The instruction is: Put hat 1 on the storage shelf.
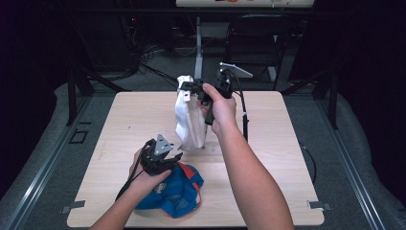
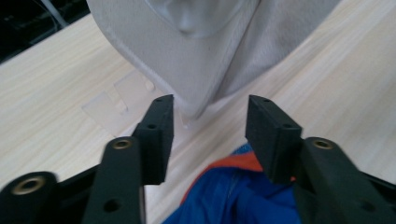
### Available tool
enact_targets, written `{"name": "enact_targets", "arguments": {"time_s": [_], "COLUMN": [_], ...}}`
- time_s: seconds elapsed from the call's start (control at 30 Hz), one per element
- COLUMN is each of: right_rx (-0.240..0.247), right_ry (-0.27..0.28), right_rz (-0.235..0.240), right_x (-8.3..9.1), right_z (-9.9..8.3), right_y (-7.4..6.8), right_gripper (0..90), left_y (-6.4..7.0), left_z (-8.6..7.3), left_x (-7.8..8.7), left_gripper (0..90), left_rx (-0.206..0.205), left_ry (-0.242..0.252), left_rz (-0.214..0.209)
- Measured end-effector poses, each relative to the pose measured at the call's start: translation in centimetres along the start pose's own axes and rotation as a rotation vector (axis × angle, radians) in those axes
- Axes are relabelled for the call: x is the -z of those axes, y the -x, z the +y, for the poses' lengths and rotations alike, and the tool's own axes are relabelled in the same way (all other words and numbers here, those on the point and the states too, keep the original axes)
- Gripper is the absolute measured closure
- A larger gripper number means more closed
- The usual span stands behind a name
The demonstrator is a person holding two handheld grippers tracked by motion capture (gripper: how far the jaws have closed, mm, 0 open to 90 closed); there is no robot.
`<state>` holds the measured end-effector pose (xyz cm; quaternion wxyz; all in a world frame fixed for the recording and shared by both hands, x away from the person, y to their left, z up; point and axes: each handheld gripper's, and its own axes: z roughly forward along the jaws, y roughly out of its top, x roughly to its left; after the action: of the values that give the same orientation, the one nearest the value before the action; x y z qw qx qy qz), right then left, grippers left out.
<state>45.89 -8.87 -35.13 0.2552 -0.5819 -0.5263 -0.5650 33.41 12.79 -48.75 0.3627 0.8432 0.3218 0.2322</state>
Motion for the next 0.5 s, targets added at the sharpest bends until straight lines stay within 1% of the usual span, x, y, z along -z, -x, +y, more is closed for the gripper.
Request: {"name": "enact_targets", "arguments": {"time_s": [0.1,0.2,0.27,0.3,0.37,0.47,0.5], "right_rx": [0.003,0.006,0.004,0.006,0.006,0.014,0.018], "right_ry": [-0.002,-0.004,-0.003,-0.007,-0.009,-0.008,-0.01], "right_rz": [-0.003,0.0,0.0,0.001,0.002,-0.007,-0.012], "right_x": [0.16,0.27,0.35,0.41,0.52,0.65,0.71], "right_z": [-0.1,-0.18,-0.23,-0.24,-0.27,-0.31,-0.34], "right_y": [-0.05,0.05,0.15,0.23,0.39,0.45,0.42], "right_gripper": [81.4,81.3,81.3,81.3,81.3,81.2,81.1], "left_y": [0.23,0.11,0.25,0.35,0.5,0.49,0.44], "left_z": [0.42,0.56,0.5,0.48,0.47,0.36,0.28], "left_x": [-0.37,-0.59,-0.68,-0.67,-0.64,-0.57,-0.54], "left_gripper": [64.7,71.4,77.4,80.4,82.4,83.5,83.7], "left_rx": [-0.02,-0.012,-0.025,-0.037,-0.052,-0.059,-0.054], "left_ry": [0.002,0.001,0.003,0.002,0.003,0.007,0.009], "left_rz": [0.036,0.031,0.025,0.032,0.043,0.053,0.053]}}
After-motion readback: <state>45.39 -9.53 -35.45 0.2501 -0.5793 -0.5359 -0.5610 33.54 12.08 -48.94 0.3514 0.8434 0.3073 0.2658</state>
